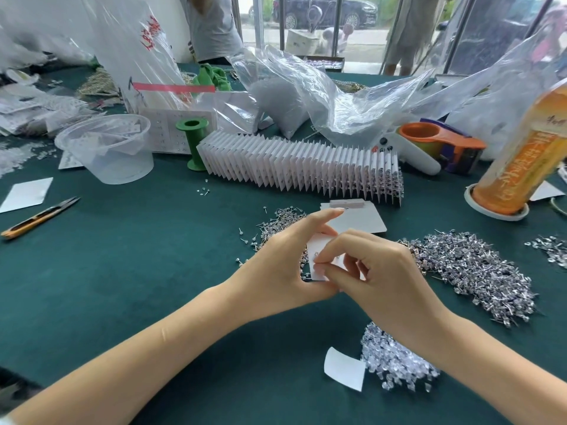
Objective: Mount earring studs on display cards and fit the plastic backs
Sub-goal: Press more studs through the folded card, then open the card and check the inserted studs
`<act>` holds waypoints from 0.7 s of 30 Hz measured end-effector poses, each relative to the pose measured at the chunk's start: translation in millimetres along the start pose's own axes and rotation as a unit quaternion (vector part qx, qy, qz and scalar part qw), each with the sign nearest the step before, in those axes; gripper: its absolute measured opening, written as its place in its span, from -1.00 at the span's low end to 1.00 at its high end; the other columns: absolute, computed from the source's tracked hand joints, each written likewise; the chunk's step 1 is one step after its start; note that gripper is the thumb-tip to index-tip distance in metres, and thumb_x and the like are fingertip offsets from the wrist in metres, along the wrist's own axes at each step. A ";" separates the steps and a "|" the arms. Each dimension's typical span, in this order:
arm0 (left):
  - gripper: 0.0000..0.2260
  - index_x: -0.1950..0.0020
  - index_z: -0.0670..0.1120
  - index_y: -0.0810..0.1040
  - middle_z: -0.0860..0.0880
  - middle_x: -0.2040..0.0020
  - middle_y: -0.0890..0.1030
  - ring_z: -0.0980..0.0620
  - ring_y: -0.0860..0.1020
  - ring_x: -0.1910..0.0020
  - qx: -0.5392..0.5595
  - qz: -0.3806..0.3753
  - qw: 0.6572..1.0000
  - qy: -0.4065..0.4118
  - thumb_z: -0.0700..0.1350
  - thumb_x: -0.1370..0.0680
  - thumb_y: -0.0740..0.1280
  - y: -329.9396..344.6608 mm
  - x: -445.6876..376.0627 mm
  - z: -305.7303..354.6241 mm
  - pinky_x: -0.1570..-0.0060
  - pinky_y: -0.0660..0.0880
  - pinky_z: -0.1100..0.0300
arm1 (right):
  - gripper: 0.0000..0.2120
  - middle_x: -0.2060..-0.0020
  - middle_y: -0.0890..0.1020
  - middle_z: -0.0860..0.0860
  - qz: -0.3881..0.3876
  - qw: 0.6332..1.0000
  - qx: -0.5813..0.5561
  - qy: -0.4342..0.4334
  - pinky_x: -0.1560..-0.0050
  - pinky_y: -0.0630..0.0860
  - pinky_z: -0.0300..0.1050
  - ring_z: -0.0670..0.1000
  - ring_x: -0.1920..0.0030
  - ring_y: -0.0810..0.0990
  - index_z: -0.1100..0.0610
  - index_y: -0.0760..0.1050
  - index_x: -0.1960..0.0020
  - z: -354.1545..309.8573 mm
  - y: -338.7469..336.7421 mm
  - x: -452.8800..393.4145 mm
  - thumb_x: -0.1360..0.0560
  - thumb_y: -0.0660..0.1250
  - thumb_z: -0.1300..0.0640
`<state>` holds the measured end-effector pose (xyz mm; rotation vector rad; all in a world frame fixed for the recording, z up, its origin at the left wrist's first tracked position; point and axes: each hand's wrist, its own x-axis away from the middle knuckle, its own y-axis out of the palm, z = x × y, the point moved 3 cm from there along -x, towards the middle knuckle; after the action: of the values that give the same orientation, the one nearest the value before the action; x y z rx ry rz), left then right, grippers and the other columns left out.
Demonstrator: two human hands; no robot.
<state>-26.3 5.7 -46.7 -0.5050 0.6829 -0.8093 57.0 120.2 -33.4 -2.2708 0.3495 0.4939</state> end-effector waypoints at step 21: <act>-0.36 -0.39 0.02 0.33 0.08 -0.24 0.49 0.31 0.38 -0.26 0.010 0.120 0.989 -0.082 -0.09 -0.38 0.52 -19.7 -8.5 -23.0 -0.24 0.22 0.49 | -0.80 0.29 0.55 -0.24 -0.093 0.980 0.147 0.096 0.26 0.34 -0.28 -0.24 0.35 0.42 -0.16 0.48 0.25 4.2 19.1 8.5 -0.35 0.34 -0.27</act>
<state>-56.6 -2.7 -46.7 -0.4564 0.5696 -0.5402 56.1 109.8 -52.0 -2.0390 0.2822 0.1167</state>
